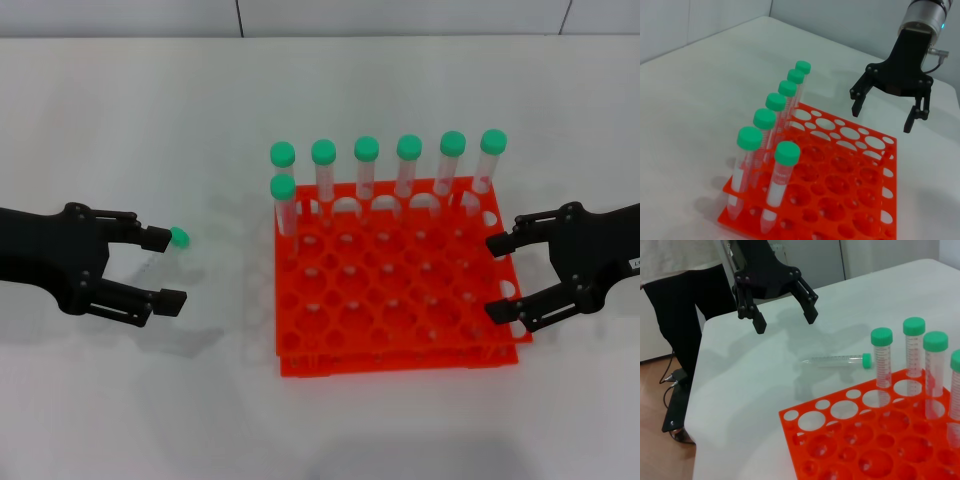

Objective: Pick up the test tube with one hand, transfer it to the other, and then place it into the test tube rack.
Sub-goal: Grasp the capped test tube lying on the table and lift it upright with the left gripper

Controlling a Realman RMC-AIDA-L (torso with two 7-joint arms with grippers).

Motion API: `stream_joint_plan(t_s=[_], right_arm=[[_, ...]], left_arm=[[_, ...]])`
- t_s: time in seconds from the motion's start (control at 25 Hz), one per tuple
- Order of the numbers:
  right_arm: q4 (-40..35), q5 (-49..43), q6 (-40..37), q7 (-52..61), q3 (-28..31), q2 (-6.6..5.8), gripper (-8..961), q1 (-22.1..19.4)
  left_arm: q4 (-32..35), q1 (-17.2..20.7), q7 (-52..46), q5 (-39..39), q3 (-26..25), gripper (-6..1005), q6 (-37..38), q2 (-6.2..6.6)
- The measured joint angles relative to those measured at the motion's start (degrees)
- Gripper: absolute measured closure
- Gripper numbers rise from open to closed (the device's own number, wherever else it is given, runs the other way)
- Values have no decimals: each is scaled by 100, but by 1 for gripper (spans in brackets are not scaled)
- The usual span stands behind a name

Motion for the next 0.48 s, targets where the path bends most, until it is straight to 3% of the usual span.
stream_joint_plan(t_s=[0.48], right_arm=[[-1, 5, 3, -86, 10, 0, 88, -14]], left_arm=[[-1, 28, 1, -19, 0, 111, -1, -16]])
